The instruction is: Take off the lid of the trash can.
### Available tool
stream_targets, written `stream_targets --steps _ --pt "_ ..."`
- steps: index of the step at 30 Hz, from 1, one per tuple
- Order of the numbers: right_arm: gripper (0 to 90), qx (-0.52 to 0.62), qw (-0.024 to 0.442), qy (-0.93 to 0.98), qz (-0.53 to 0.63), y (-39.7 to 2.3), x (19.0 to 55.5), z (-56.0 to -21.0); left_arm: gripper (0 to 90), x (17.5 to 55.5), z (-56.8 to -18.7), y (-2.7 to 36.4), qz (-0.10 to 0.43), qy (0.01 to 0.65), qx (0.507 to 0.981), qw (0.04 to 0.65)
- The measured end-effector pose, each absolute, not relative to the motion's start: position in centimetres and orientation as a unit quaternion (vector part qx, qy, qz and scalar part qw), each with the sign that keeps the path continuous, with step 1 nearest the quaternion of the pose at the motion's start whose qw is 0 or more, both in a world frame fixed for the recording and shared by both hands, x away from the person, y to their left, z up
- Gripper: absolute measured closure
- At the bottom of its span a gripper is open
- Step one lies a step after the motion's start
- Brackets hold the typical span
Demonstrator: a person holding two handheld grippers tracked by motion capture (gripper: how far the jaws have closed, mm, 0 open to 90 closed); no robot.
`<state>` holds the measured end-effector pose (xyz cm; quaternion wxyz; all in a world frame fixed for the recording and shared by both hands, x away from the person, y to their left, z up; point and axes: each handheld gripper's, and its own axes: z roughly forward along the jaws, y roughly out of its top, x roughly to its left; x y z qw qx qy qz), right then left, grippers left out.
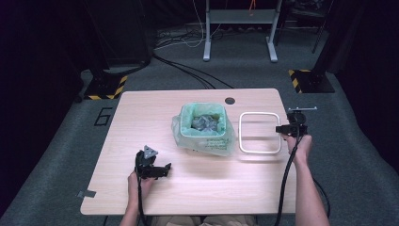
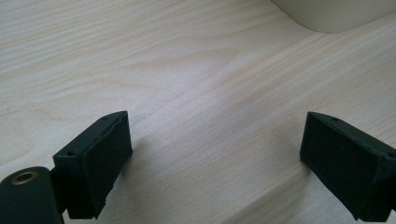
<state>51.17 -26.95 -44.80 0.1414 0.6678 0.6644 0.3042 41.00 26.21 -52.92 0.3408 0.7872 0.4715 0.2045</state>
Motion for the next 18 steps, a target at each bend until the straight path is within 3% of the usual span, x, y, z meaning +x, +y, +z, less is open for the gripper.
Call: stream_targets --steps 18 --pt "77.7 0.687 0.132 0.649 0.298 -27.3 51.7 -47.1 9.6 41.0 -52.9 26.2 0.204 0.472 0.787 0.341"
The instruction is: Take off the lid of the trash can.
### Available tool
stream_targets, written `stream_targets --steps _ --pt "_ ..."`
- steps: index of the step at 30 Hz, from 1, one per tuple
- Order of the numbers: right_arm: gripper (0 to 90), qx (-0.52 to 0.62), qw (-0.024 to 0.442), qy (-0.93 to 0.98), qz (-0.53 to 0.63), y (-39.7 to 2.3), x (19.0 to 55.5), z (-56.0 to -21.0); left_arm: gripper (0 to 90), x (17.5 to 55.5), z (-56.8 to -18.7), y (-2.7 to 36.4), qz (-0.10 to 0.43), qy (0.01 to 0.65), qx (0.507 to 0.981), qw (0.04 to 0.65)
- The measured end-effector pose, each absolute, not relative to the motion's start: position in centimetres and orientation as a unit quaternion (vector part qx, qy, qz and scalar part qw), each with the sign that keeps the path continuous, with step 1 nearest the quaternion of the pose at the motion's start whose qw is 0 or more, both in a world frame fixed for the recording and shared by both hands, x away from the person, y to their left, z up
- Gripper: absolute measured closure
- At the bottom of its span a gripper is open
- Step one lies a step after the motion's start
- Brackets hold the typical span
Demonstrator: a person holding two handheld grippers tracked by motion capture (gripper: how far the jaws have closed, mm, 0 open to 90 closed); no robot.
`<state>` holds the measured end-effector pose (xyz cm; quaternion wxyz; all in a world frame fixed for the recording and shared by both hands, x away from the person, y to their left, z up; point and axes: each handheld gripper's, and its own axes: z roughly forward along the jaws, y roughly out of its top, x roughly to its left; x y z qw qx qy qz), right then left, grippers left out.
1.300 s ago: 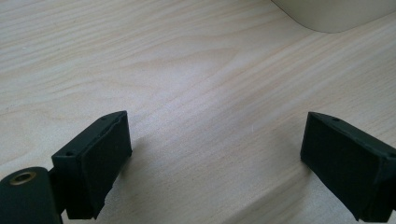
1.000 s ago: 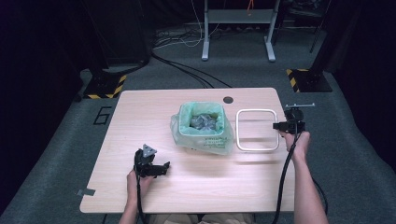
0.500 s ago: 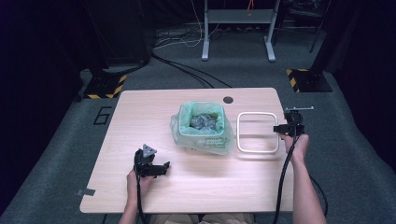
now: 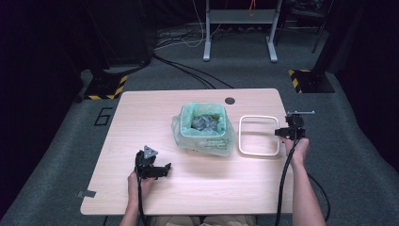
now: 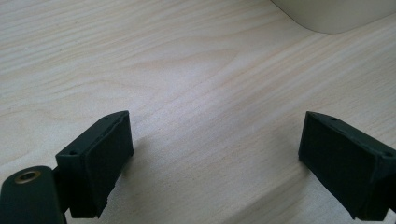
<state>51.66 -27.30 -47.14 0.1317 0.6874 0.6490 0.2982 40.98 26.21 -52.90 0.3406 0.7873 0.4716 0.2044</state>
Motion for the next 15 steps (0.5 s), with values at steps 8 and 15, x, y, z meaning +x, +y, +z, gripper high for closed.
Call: stream_targets --steps 8,15 --pt "77.4 0.697 0.128 0.640 0.297 -27.6 51.9 -47.7 9.7 41.0 -52.9 26.2 0.204 0.472 0.787 0.340" --pt "76.9 0.706 0.121 0.634 0.293 -27.8 52.2 -48.2 9.7 41.0 -52.9 26.2 0.205 0.472 0.787 0.340"
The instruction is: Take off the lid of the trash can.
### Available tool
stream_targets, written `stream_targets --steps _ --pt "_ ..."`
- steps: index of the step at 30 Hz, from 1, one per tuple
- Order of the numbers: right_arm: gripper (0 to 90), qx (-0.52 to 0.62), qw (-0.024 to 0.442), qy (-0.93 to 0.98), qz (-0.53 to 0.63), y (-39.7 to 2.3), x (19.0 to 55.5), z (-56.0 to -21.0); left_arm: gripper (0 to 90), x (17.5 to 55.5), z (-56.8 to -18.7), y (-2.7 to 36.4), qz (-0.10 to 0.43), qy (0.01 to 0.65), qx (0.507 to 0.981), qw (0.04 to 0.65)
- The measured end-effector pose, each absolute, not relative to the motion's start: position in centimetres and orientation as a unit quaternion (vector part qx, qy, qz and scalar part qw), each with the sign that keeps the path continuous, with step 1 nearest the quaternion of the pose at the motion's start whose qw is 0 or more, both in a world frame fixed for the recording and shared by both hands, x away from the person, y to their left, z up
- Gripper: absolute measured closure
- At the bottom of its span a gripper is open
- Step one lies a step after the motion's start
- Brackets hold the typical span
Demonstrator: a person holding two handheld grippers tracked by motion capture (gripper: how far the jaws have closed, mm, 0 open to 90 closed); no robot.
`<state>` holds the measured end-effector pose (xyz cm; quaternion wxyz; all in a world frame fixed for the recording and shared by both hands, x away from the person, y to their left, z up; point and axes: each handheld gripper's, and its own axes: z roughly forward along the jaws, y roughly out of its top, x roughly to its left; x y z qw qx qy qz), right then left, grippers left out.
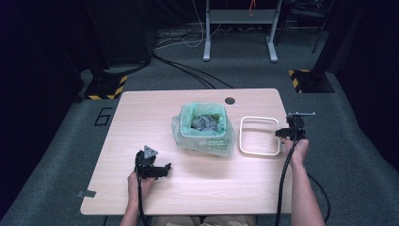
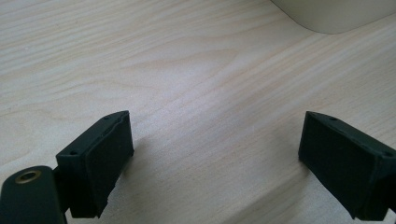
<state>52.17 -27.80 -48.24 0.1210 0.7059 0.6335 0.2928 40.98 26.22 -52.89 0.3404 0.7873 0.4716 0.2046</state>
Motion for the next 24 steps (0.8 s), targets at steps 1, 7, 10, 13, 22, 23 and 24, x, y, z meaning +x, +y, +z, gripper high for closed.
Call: stream_targets --steps 1,7,10,13,22,23,24 --pt "76.7 0.708 0.119 0.631 0.293 -27.8 52.2 -48.3 9.7 41.0 -52.9 26.2 0.205 0.472 0.787 0.341" --pt "74.7 0.714 0.114 0.629 0.287 -28.0 52.4 -48.8 9.7 41.0 -52.9 26.2 0.205 0.472 0.787 0.340" --pt "63.3 0.711 0.114 0.634 0.283 -28.0 52.4 -48.9 9.8 41.0 -52.9 26.2 0.204 0.472 0.787 0.340" --pt "47.2 0.705 0.121 0.639 0.284 -27.8 52.3 -48.8 9.8 41.0 -52.9 26.2 0.205 0.472 0.787 0.341" --pt "13.4 0.658 0.146 0.676 0.297 -26.4 51.3 -48.1 9.9 41.0 -52.9 26.2 0.203 0.472 0.787 0.341" --pt "11.1 0.650 0.151 0.681 0.301 -26.3 51.2 -47.9 9.9 41.0 -52.9 26.2 0.203 0.472 0.787 0.341" --pt "7.4 0.643 0.156 0.686 0.303 -26.1 51.0 -47.8 9.9 41.0 -52.9 26.2 0.203 0.473 0.787 0.341"
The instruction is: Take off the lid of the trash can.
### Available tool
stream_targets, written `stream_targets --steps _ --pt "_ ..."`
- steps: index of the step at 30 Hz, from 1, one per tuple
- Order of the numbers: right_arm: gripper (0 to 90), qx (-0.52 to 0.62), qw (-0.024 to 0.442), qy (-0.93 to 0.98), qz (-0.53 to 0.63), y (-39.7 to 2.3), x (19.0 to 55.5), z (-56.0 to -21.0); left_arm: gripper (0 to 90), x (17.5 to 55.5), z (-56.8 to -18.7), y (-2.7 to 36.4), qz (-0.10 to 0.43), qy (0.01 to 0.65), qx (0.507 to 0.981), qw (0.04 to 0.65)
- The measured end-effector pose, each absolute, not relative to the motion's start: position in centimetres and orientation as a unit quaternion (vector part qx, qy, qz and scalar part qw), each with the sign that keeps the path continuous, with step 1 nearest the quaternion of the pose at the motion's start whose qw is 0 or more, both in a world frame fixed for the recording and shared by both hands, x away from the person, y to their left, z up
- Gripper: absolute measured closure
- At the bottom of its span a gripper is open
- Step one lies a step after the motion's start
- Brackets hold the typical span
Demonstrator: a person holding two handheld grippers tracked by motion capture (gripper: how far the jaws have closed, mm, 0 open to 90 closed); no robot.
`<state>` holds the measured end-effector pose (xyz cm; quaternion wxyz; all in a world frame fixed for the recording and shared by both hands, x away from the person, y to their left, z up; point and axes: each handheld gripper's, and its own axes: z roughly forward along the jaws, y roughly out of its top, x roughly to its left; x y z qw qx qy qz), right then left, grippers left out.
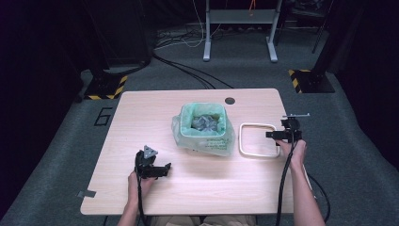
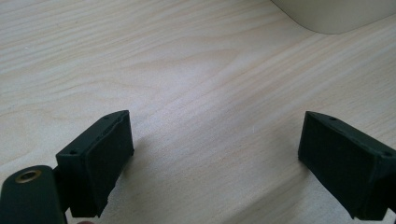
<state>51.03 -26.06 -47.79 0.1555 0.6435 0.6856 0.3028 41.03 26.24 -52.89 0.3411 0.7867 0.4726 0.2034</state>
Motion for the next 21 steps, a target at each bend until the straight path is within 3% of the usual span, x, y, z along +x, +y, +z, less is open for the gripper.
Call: stream_targets --steps 3,11,14,21 --pt "0.0 0.617 0.162 0.708 0.303 -25.4 50.6 -47.3 9.9 41.0 -52.9 26.2 0.205 0.475 0.785 0.340" --pt "0.0 0.552 0.158 0.756 0.314 -23.0 49.3 -46.1 9.7 41.1 -52.7 26.2 0.198 0.477 0.789 0.332" --pt "0.2 0.536 0.152 0.766 0.320 -22.2 48.7 -45.6 1.9 41.4 -52.4 26.3 0.170 0.475 0.797 0.332" --pt "3.5 0.498 0.165 0.778 0.345 -20.6 47.1 -44.7 0.0 41.5 -50.0 26.5 0.179 0.468 0.791 0.350"
